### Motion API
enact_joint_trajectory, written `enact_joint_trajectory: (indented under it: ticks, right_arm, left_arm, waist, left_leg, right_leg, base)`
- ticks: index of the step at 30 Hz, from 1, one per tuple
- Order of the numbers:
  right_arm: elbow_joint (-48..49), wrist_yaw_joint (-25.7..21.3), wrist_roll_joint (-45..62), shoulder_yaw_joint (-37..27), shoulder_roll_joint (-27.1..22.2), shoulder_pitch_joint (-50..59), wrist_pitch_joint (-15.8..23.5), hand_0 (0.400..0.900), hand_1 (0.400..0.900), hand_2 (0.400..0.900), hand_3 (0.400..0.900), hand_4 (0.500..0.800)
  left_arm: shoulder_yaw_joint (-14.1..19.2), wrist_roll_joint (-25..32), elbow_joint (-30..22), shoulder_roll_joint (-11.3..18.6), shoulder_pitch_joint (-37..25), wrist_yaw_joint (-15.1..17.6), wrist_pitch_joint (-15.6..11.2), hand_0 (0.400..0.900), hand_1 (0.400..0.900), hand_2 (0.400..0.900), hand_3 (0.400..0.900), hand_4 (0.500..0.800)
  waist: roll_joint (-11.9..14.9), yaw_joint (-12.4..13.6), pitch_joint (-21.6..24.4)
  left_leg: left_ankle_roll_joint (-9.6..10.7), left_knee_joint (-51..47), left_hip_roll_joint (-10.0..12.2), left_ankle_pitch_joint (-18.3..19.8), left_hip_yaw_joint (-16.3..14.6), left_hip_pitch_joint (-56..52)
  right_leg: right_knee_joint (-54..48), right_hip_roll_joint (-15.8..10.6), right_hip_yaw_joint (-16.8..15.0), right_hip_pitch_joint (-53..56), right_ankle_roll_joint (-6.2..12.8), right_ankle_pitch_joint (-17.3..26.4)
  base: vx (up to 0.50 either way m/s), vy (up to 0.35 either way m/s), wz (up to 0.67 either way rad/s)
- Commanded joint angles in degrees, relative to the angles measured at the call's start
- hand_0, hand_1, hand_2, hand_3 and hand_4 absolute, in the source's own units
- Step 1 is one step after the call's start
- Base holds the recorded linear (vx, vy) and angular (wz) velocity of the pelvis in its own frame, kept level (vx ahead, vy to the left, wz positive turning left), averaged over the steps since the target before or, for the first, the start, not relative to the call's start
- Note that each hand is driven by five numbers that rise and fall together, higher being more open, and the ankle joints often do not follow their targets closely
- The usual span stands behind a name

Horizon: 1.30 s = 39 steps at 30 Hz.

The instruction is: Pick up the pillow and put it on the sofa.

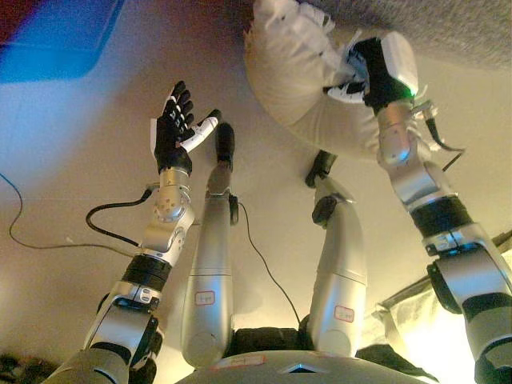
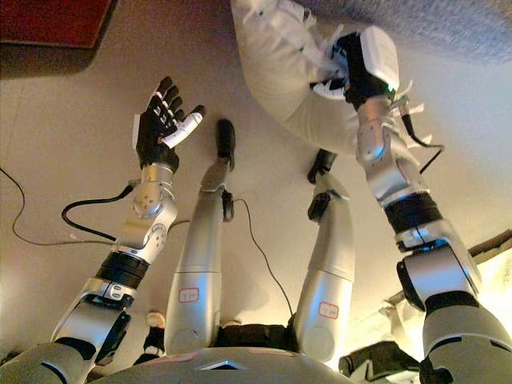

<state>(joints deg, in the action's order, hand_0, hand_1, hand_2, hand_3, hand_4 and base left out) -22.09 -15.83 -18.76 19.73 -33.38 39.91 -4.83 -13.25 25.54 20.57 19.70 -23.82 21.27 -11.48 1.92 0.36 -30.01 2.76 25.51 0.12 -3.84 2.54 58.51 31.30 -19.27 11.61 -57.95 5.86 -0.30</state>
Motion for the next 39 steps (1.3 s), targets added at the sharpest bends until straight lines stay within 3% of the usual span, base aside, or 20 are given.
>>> enact_joint_trajectory:
  ticks: [1, 10, 12, 16, 23, 28, 34, 39]
  right_arm:
    - [14.1, -5.7, -3.5, -6.9, -2.3, 1.0, 8.0, 0.400, 0.400, 0.400, 0.400, 0.500]
    - [20.7, -5.8, -5.8, -11.5, -1.8, -12.6, 11.7, 0.400, 0.400, 0.400, 0.400, 0.500]
    - [22.6, -4.5, -4.3, -13.2, -1.5, -16.2, 13.2, 0.400, 0.400, 0.400, 0.400, 0.500]
    - [27.2, -2.8, -2.4, -17.3, -1.2, -20.9, 14.9, 0.400, 0.400, 0.400, 0.400, 0.500]
    - [34.4, -1.4, 2.1, -23.5, 0.3, -25.4, 17.4, 0.400, 0.400, 0.400, 0.400, 0.500]
    - [36.8, 0.7, 6.3, -25.8, 0.9, -27.1, 18.8, 0.400, 0.400, 0.400, 0.400, 0.500]
    - [37.1, 2.2, 9.8, -26.9, 1.3, -28.2, 19.6, 0.400, 0.400, 0.400, 0.400, 0.500]
    - [31.3, 1.7, 12.5, -26.3, -0.7, -25.3, 18.8, 0.400, 0.400, 0.400, 0.400, 0.500]
  left_arm:
    - [2.7, -3.8, -2.7, -0.7, 2.4, 1.9, -3.3, 0.900, 0.900, 0.900, 0.900, 0.800]
    - [4.5, -7.8, 0.2, -1.3, 9.4, 0.7, -2.5, 0.900, 0.900, 0.900, 0.900, 0.800]
    - [5.1, -8.7, 2.0, -1.7, 11.9, -0.7, -1.8, 0.900, 0.900, 0.900, 0.900, 0.800]
    - [7.2, -9.0, 2.0, -1.7, 14.9, -3.0, -0.9, 0.900, 0.900, 0.900, 0.900, 0.800]
    - [9.8, -10.1, 1.9, -2.0, 19.8, -5.5, 0.5, 0.900, 0.900, 0.900, 0.900, 0.800]
    - [11.3, -10.0, 0.7, -2.5, 23.1, -7.7, 0.7, 0.900, 0.900, 0.900, 0.900, 0.800]
    - [11.7, -9.7, 0.0, -2.3, 24.4, -9.6, 1.1, 0.900, 0.900, 0.900, 0.900, 0.800]
    - [10.9, -8.6, -0.1, -2.1, 25.3, -10.7, 1.3, 0.900, 0.900, 0.900, 0.900, 0.800]
  waist:
    - [1.1, 0.2, 0.3]
    - [2.9, -0.5, 6.0]
    - [3.5, -0.8, 9.2]
    - [4.2, -1.4, 14.4]
    - [5.8, -1.9, 22.6]
    - [6.6, -1.6, 26.0]
    - [7.6, -0.8, 27.2]
    - [8.3, 0.1, 26.8]
  left_leg:
    - [1.7, -5.5, -0.1, 2.2, 1.7, -10.1]
    - [0.7, -7.9, 1.1, 4.3, 1.4, -30.5]
    - [0.4, -7.8, 1.9, 6.6, 0.6, -36.9]
    - [0.0, -10.1, 2.2, 7.2, 0.2, -43.0]
    - [-0.4, -17.9, 2.5, 6.8, -1.6, -51.1]
    - [-0.2, -22.8, 3.2, 5.5, -3.2, -54.9]
    - [1.5, -26.1, 4.6, 3.7, -3.5, -56.1]
    - [2.5, -27.8, 5.4, 2.3, -3.0, -55.8]
  right_leg:
    - [-1.7, 0.5, -1.4, 9.3, 4.73, 1.4]
    - [-10.1, 0.9, -0.4, 32.7, 4.82, 2.1]
    - [-11.7, 0.6, -0.3, 39.9, 5.42, 1.6]
    - [-14.9, 0.7, 0.3, 46.2, 6.40, 2.3]
    - [-21.8, 1.3, 0.2, 52.6, 7.74, 5.0]
    - [-26.2, 1.5, 0.1, 54.9, 8.30, 7.6]
    - [-29.4, 2.2, 1.8, 56.6, 8.26, 8.0]
    - [-30.5, 2.3, 3.4, 57.2, 8.17, 8.5]
  base:
    - [0.01, 0.024, -0.10]
    - [0.08, 0.016, -0.11]
    - [0.11, 0.074, -0.18]
    - [0.11, 0.064, -0.12]
    - [0.12, 0.034, -0.11]
    - [0.08, 0.017, -0.11]
    - [0.06, -0.029, 0.05]
    - [0.03, -0.038, 0.19]
